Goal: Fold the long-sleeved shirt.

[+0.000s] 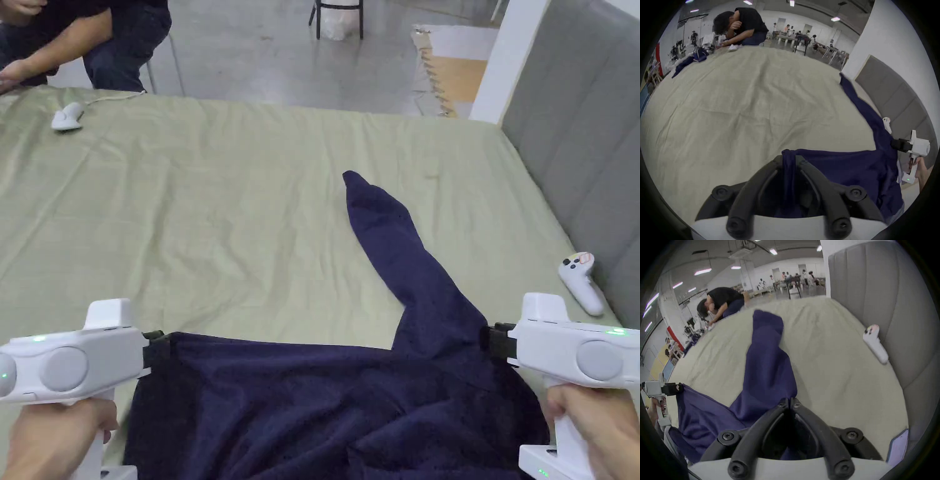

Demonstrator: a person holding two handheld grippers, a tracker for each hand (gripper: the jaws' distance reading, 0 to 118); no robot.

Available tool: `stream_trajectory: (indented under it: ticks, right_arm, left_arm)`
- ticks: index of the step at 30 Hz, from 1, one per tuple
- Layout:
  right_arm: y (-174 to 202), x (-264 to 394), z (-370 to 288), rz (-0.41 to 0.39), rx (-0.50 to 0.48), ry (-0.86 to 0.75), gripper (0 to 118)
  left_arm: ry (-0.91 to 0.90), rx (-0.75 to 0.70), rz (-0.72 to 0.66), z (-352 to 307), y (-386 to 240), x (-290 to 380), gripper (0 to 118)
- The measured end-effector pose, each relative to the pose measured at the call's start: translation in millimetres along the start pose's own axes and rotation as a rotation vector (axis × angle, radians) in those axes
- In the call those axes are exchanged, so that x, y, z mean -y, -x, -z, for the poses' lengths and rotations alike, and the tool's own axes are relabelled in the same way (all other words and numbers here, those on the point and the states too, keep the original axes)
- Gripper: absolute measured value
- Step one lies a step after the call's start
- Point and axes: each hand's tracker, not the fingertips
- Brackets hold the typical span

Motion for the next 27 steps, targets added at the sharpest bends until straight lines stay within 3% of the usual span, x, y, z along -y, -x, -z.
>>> stream_trajectory:
  ticks: [3, 10, 14, 20, 27]
  right_arm:
    - [7.9, -7.1, -33.4, -0.040, -0.002, -0.061, 0]
    - [25.5, -33.8, -105.5, -0.036, -0.066, -0.222, 0]
    - [48.0, -67.8, -153.2, -0.101, -0.082, -0.332, 0]
    - [85.5, -151.7, -236.5, -0.158, -0.139, -0.499, 0]
    - [113.1, -271.2, -292.0, -0.201, -0.134, -0.591, 0]
  left_arm:
    - [-0.087, 0.046, 0.002, -38.1, -5.1, -5.1, 19]
    - [-0.268, 0.093, 0.022, -125.8, -11.8, -38.3, 18]
    - [-0.385, 0.077, 0.066, -163.8, -8.4, -78.9, 18]
    - [-0.543, 0.061, 0.111, -225.8, -20.8, -153.9, 18]
    - [-0.699, 0.055, 0.133, -290.2, -36.9, -256.2, 18]
